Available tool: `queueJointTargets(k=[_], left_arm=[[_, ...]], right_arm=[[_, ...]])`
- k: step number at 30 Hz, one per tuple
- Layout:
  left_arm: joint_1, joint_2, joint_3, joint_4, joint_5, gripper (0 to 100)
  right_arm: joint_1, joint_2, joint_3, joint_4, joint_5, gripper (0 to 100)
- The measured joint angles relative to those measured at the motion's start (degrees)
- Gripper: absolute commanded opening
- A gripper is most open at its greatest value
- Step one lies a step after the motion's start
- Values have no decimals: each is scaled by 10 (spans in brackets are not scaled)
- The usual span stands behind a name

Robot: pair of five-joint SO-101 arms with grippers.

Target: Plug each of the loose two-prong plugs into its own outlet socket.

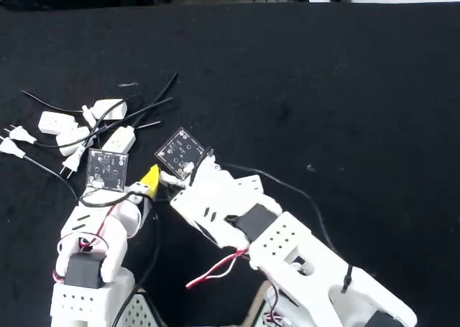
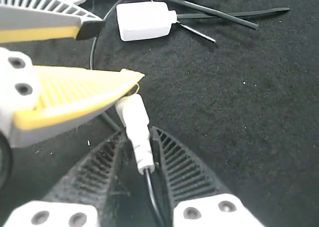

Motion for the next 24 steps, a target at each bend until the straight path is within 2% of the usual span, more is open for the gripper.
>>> queueJointTargets(k=[24], left_arm=[[3, 0, 15, 4, -6, 213]], right_arm=[[1, 0, 1, 1, 0, 11]])
